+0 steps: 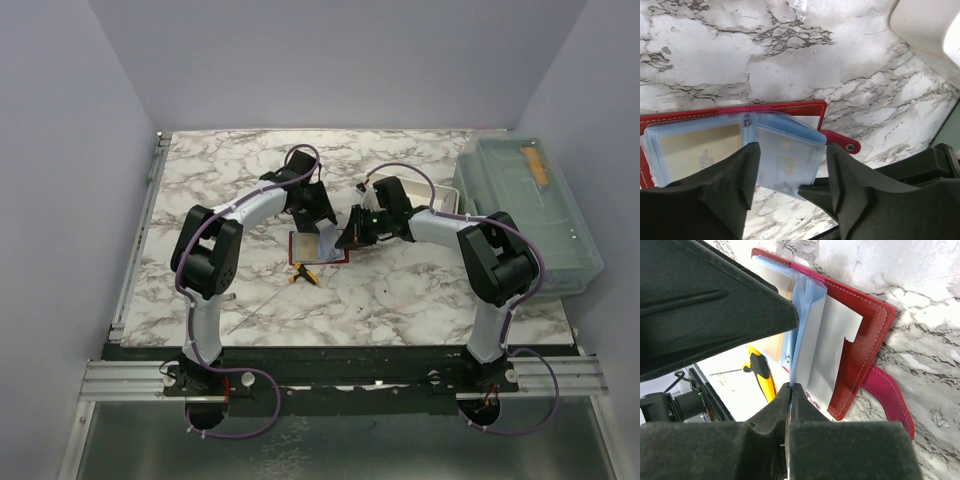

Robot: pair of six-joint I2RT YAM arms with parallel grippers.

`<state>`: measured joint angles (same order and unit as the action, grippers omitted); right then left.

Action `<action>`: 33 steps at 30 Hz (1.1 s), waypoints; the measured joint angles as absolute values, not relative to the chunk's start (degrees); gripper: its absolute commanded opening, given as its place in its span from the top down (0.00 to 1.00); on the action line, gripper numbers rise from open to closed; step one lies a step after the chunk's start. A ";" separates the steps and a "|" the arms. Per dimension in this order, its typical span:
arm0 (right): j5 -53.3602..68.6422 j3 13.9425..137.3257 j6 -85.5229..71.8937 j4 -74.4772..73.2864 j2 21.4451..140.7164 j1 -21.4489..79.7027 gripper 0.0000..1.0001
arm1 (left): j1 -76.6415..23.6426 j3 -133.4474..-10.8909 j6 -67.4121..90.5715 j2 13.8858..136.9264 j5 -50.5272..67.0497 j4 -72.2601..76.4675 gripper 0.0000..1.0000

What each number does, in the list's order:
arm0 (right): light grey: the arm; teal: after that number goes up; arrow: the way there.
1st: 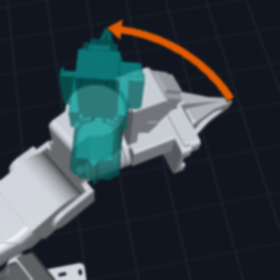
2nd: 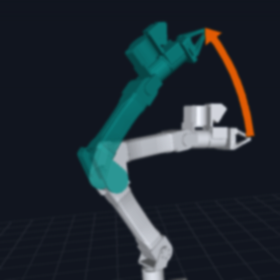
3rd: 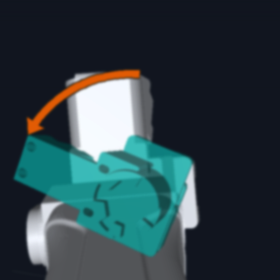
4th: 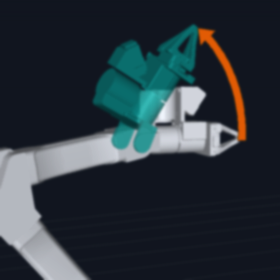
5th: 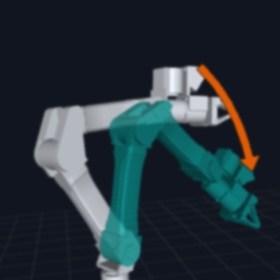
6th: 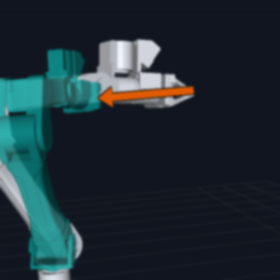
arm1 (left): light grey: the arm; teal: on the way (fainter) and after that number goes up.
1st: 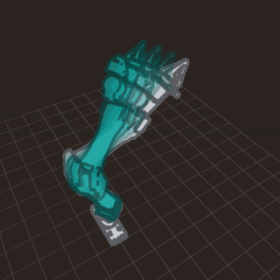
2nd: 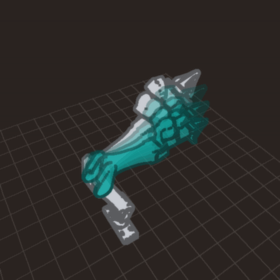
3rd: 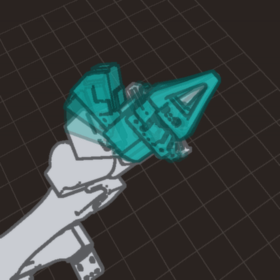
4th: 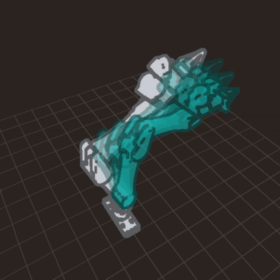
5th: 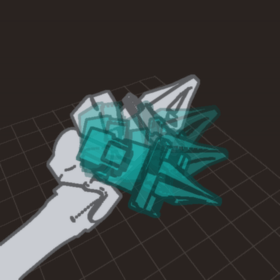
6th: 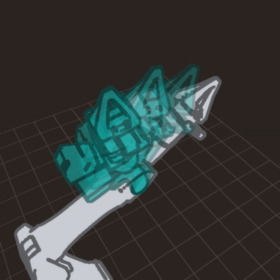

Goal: Put the credit cards into the card holder
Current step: Insert the credit card into the card holder.

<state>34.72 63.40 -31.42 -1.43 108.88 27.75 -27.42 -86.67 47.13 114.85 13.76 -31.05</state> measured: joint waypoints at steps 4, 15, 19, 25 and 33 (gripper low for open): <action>34.74 63.40 -31.42 -1.45 108.88 27.77 1.00 | -27.44 -86.67 47.11 115.79 13.78 -31.11 0.42; 34.57 63.40 -31.57 -1.65 108.88 28.49 0.73 | -27.46 -86.43 45.58 116.01 14.15 -30.72 0.74; 33.50 63.40 -31.42 -2.85 108.84 28.56 0.57 | -27.29 -85.38 44.66 115.92 15.31 -29.39 0.79; 30.89 63.40 -30.61 -5.58 107.63 28.56 0.48 | -25.93 -81.93 42.89 115.09 17.78 -28.21 0.85; 30.11 63.68 -29.91 -6.72 107.26 28.56 0.39 | -22.79 -76.14 40.38 110.28 20.62 -28.21 0.93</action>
